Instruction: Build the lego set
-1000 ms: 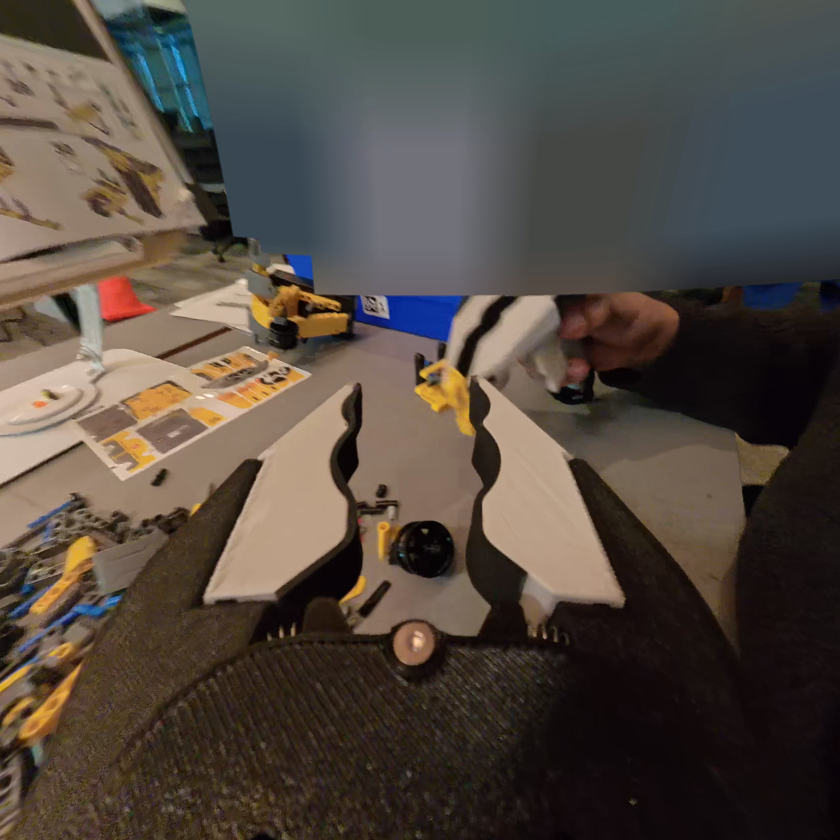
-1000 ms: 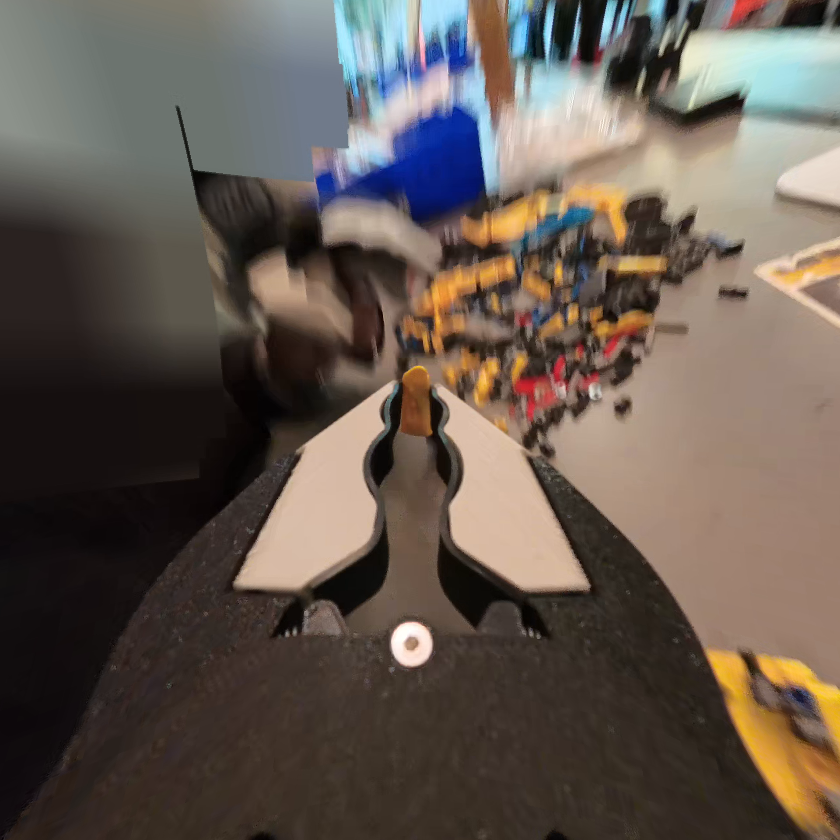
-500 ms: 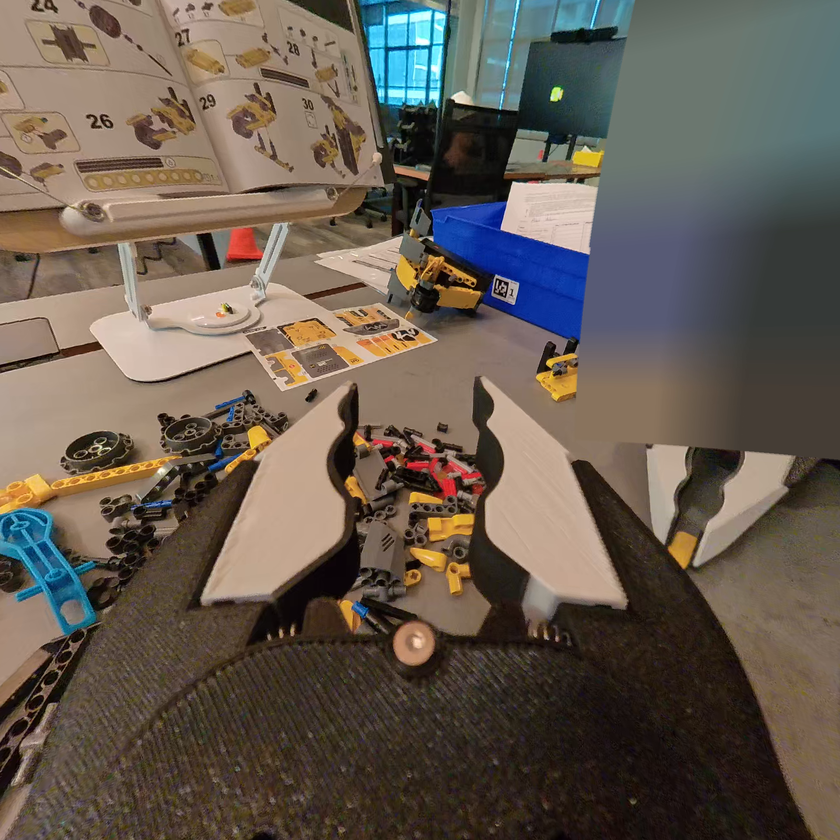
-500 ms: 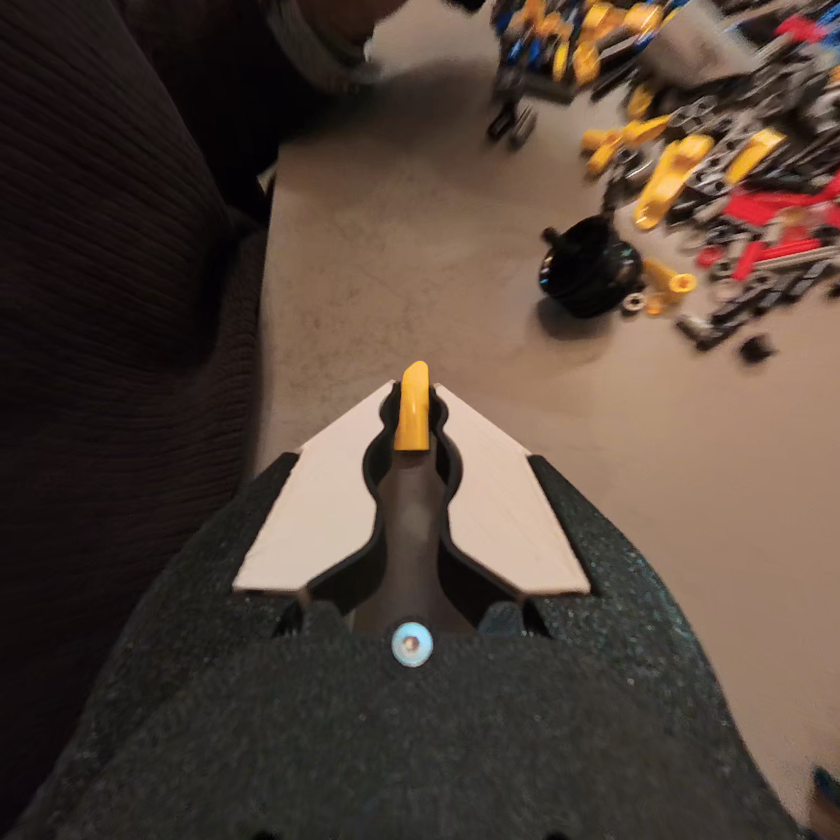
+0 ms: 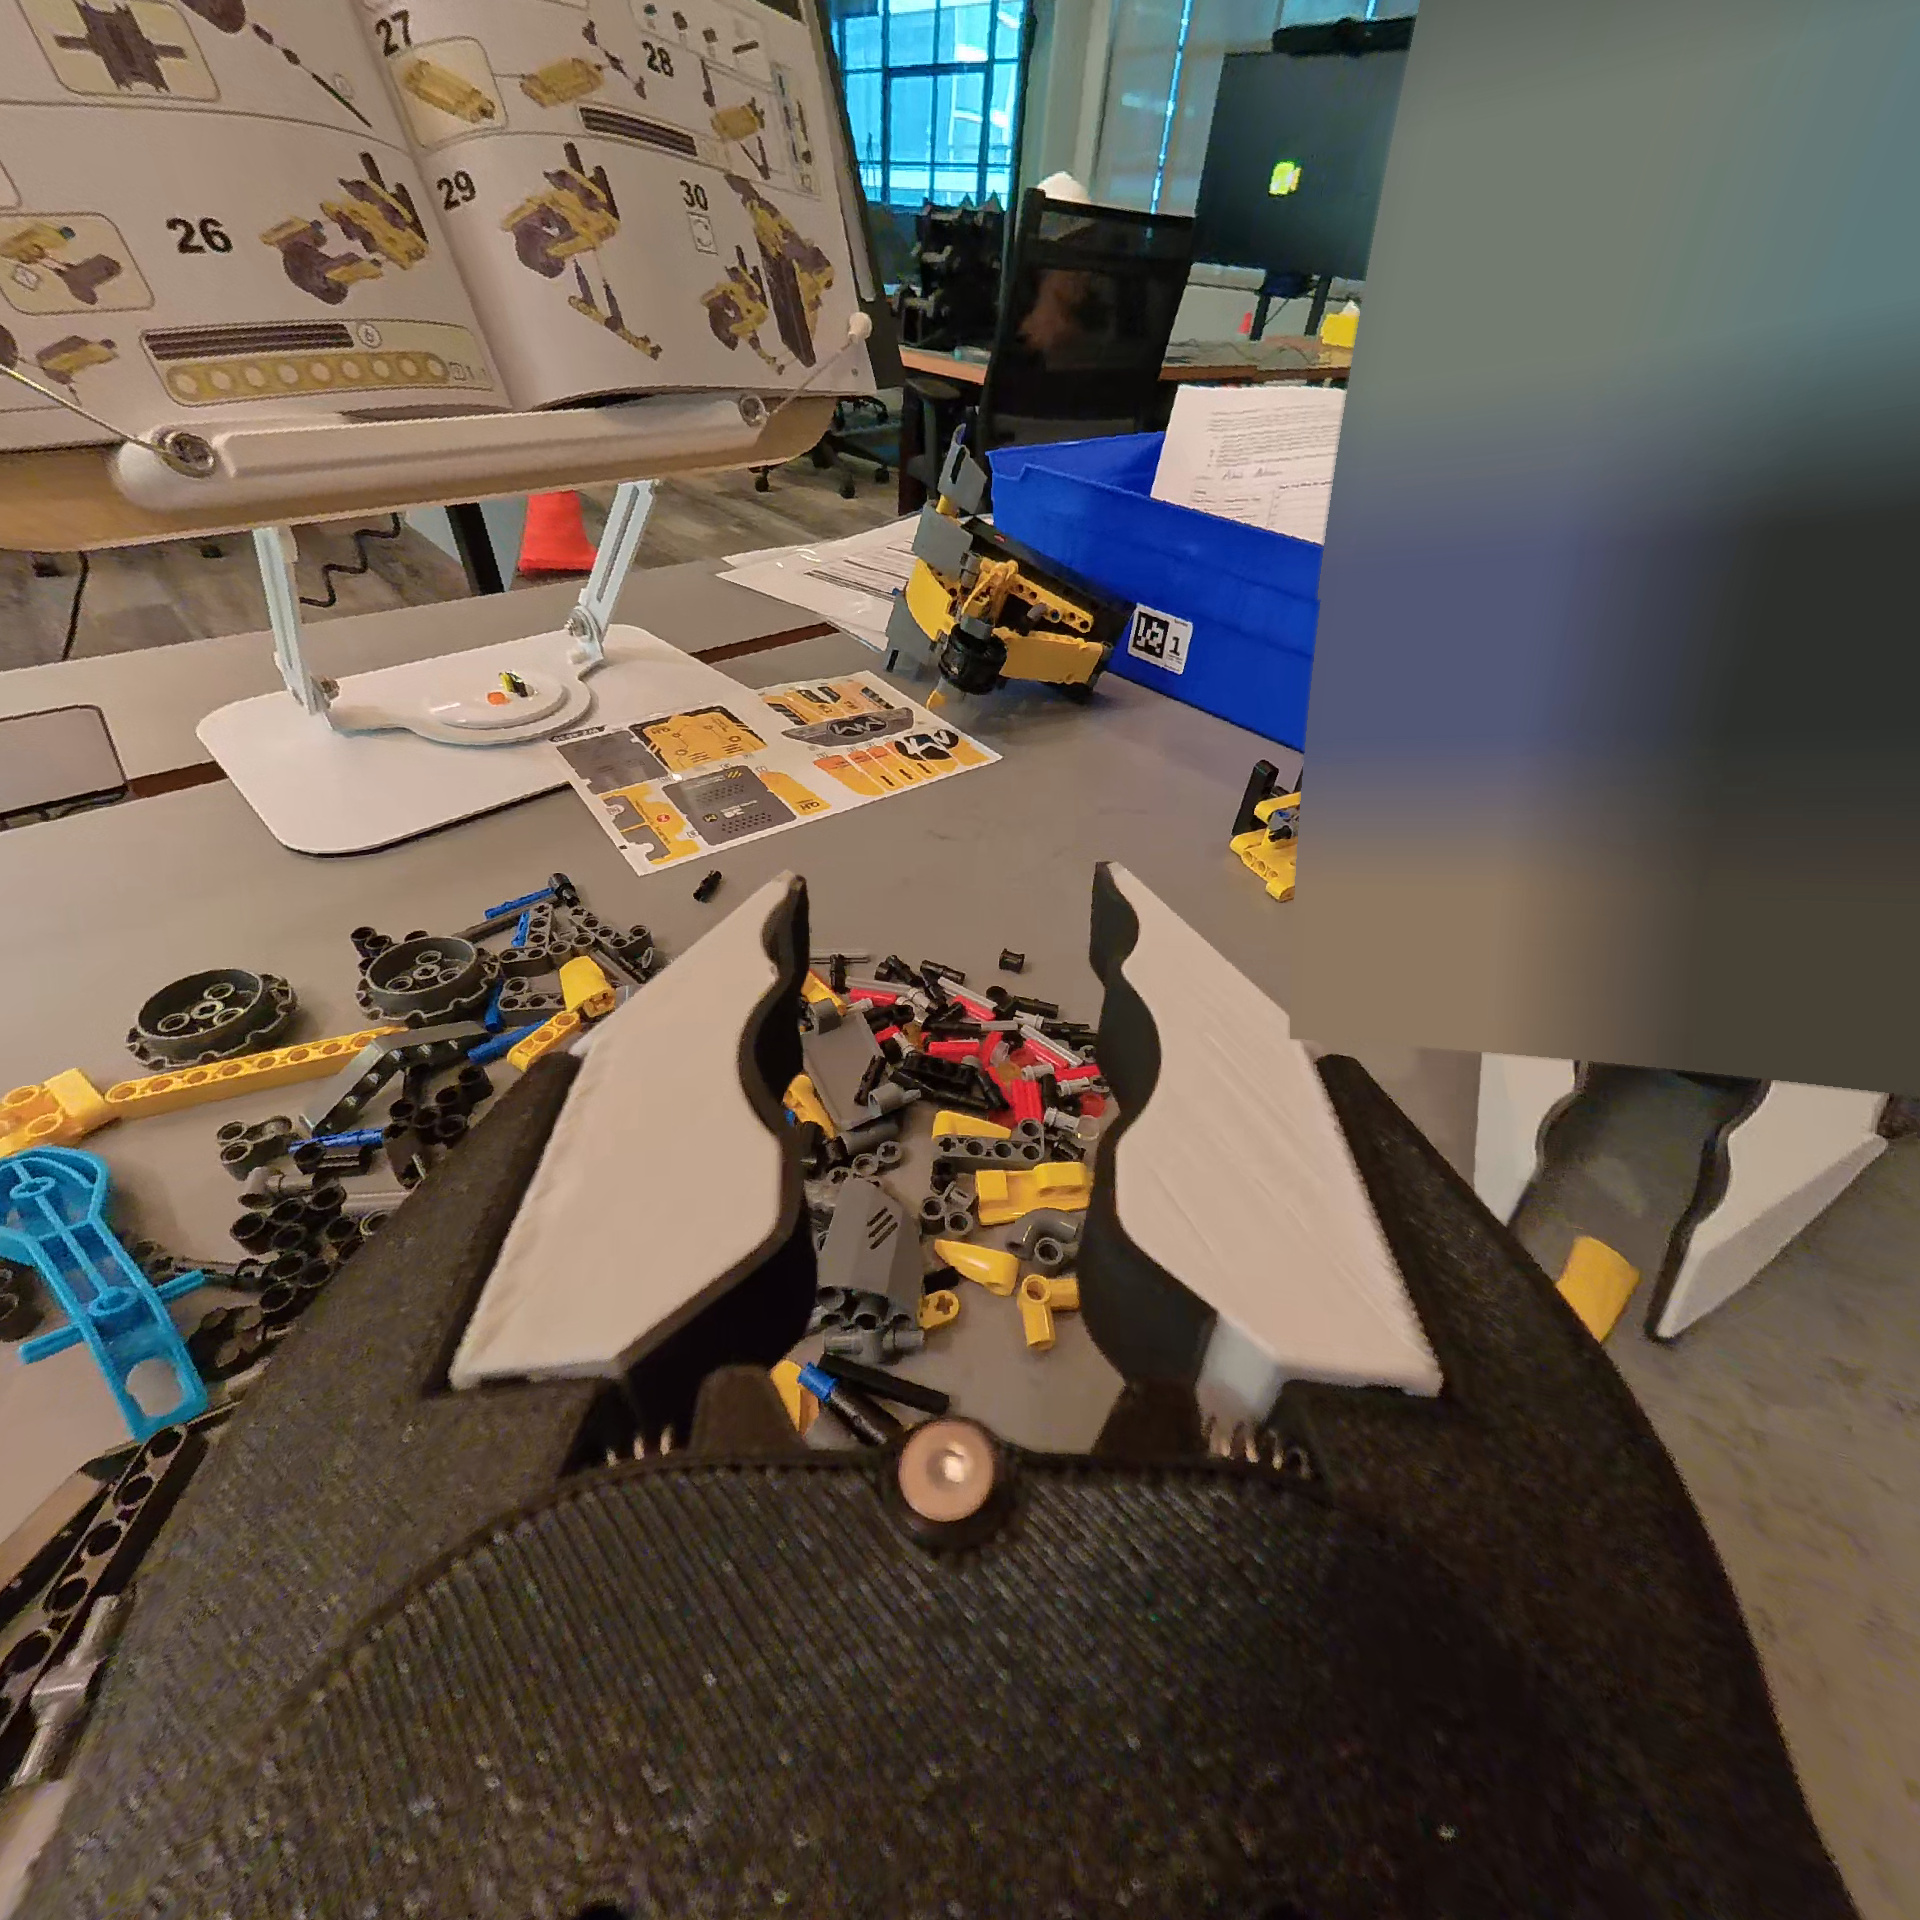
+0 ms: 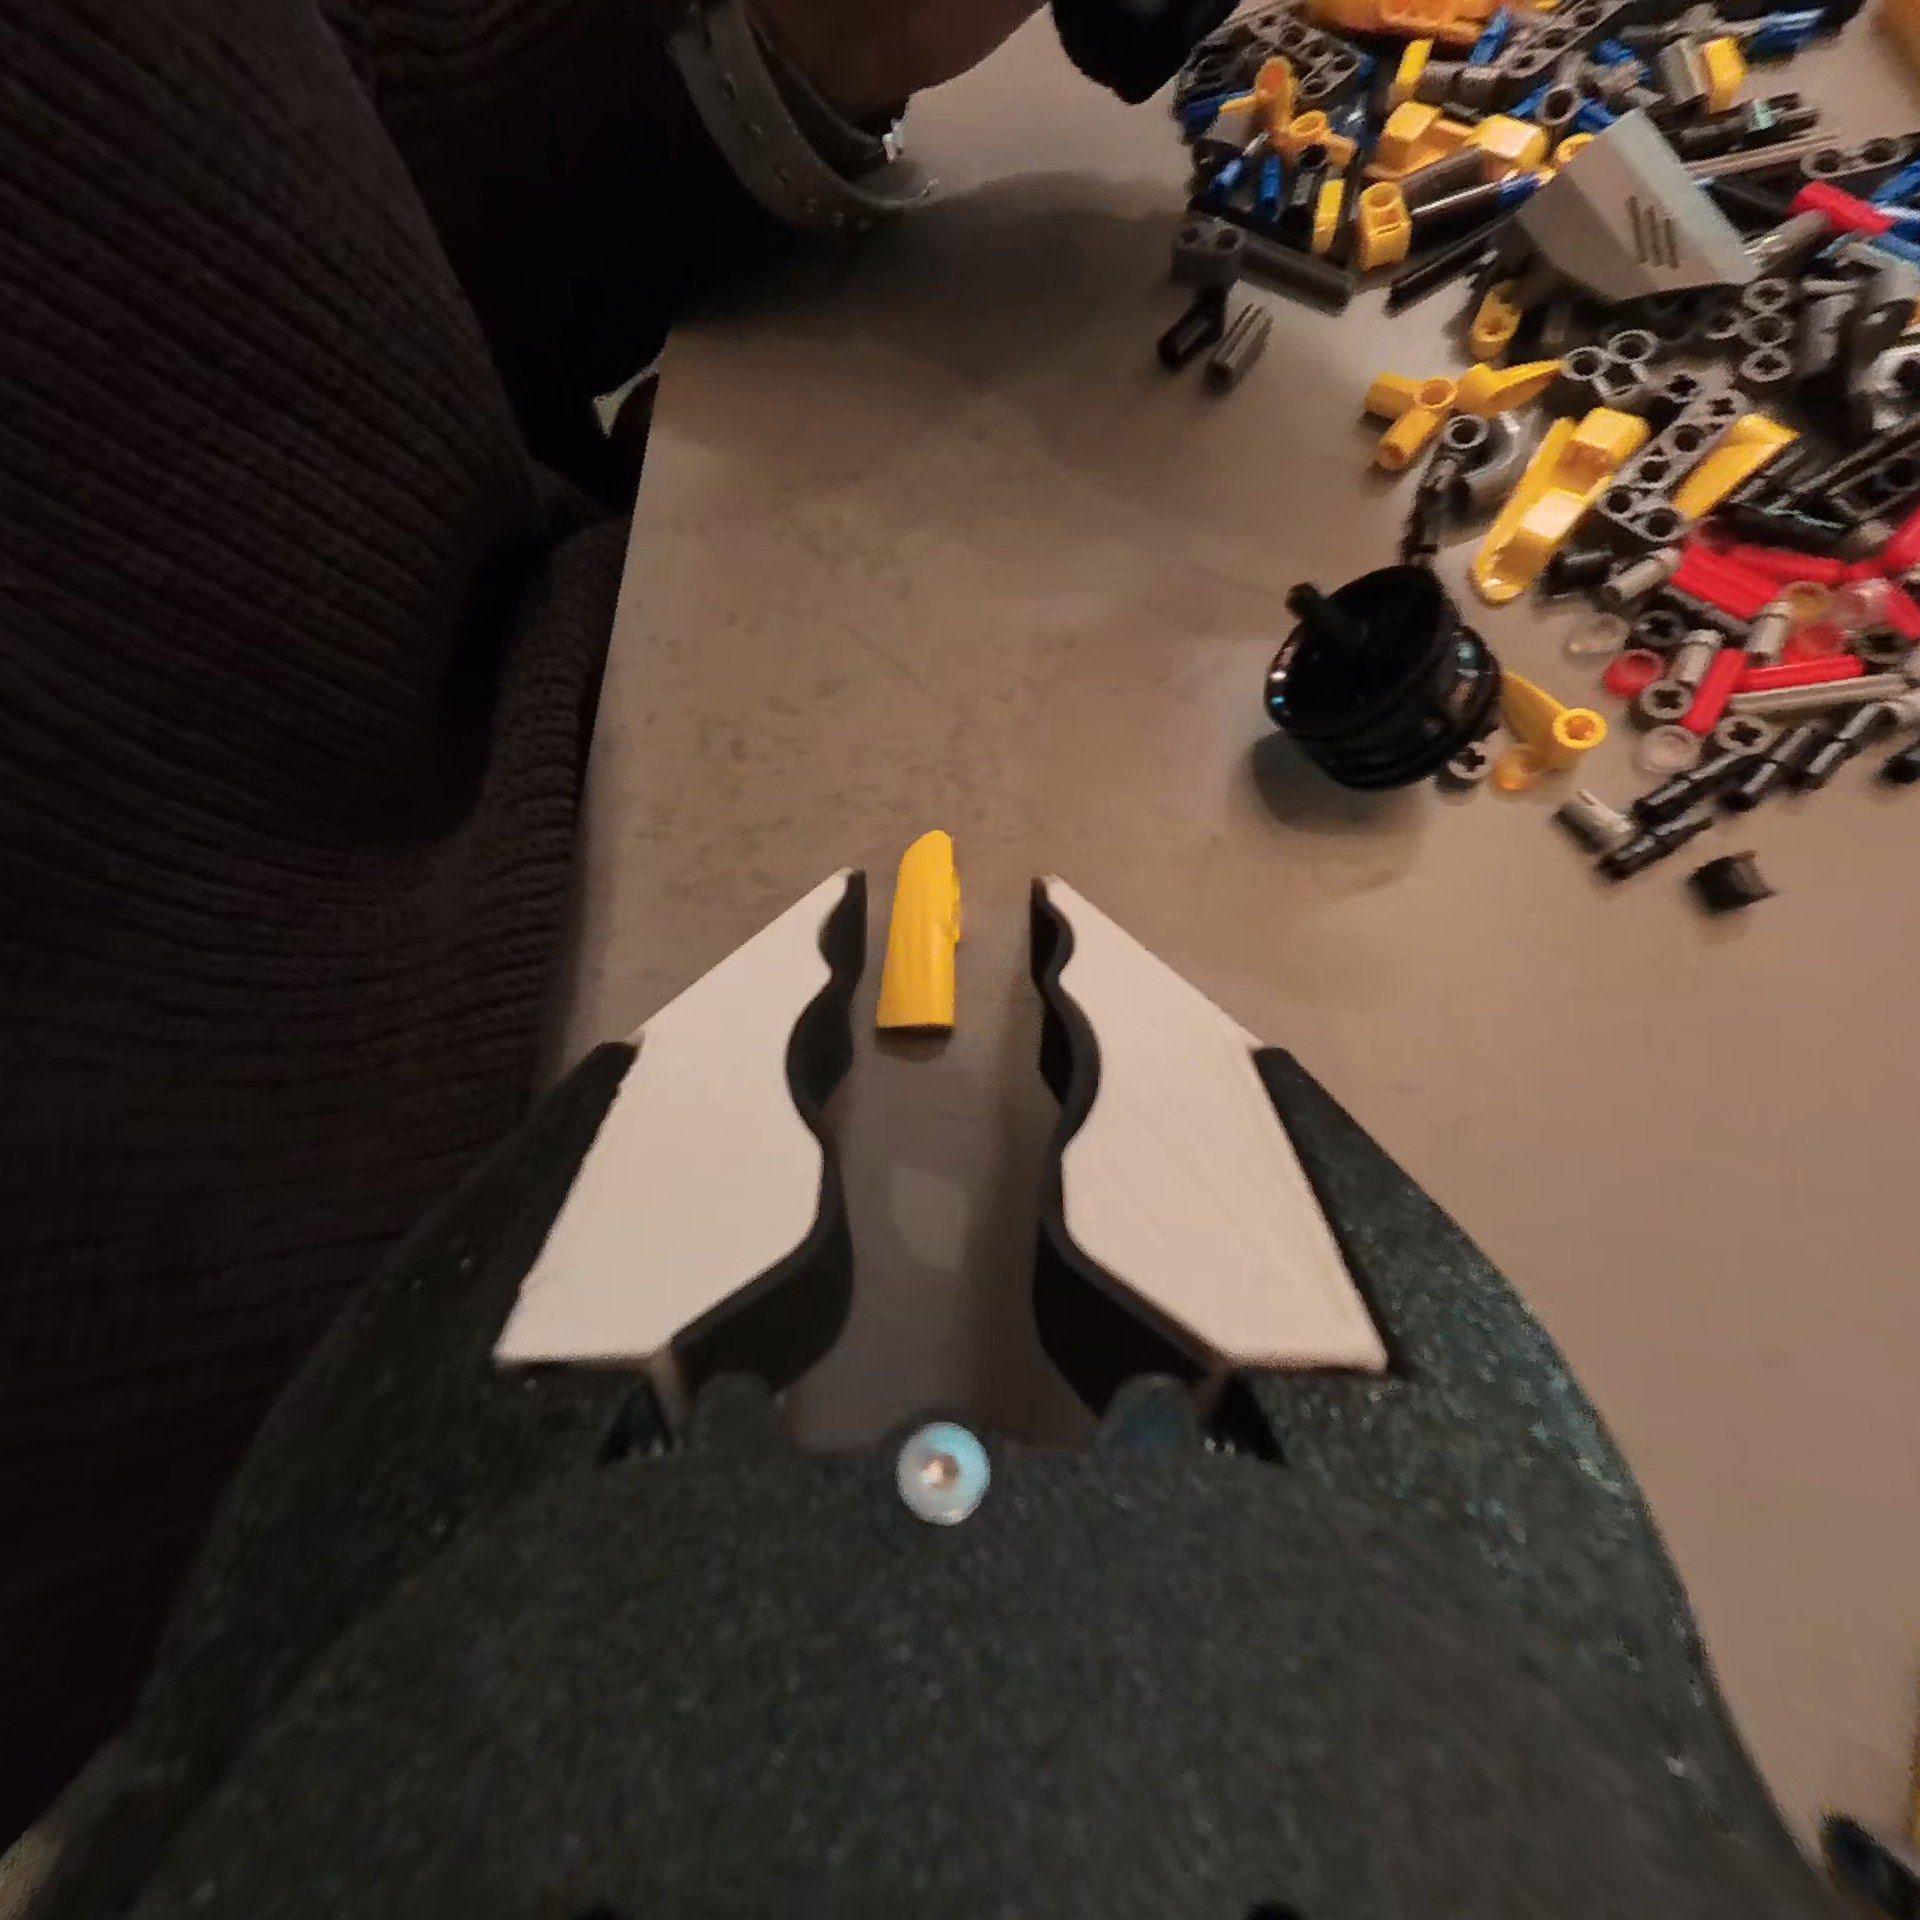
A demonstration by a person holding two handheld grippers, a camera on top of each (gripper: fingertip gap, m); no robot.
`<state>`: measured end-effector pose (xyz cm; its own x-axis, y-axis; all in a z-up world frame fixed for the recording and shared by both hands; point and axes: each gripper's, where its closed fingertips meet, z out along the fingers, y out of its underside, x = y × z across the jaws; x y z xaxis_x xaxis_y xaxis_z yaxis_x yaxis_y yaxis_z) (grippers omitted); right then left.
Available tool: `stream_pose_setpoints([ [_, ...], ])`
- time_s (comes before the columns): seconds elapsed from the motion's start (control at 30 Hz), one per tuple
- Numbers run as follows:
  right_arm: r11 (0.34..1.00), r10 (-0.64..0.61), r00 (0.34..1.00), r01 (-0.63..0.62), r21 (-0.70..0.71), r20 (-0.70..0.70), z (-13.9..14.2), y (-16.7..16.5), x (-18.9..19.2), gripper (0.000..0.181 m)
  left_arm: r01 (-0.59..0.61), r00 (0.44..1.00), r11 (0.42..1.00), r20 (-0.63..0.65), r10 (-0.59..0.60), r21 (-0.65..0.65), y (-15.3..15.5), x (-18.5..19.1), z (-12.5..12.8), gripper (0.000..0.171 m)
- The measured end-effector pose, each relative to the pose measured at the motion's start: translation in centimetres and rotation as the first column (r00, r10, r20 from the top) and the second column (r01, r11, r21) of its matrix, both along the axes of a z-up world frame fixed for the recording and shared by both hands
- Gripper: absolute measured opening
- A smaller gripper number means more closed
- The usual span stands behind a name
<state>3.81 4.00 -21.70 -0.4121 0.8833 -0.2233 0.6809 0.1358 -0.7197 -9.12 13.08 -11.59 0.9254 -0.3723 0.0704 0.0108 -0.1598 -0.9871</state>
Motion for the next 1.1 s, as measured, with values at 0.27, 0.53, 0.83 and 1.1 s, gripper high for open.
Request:
stream_pose_setpoints([
  [0.27, 0.957, -0.267, 0.951, 0.243, -0.156, -0.155, 3.9, 4.9, -1.4, 0.031, 0.224, 0.963, 0.947, -0.095, -0.251, -0.232, -1.9, 3.2, -3.5, 0.028],
  [0.53, 0.926, -0.326, 0.927, 0.275, -0.257, -0.185, 5.1, 5.9, -1.6, 0.031, 0.113, 0.93, 0.857, -0.251, -0.269, -0.503, -1.7, 3.7, -9.5, 0.019],
  [0.83, 0.931, -0.313, 0.936, 0.267, -0.25, -0.163, 4.5, 5.5, -1.7, 0.031, 0.039, 0.911, 0.85, -0.331, -0.246, -0.525, -0.8, 3.8, -10.6, 0.013],
  [1.1, 0.925, -0.33, 0.925, 0.278, -0.261, -0.185, 5.0, 6.0, -1.7, 0.031, 0.095, 0.945, 0.892, -0.243, -0.22, -0.441, -0.8, 3.5, -8.3, 0.012],
])
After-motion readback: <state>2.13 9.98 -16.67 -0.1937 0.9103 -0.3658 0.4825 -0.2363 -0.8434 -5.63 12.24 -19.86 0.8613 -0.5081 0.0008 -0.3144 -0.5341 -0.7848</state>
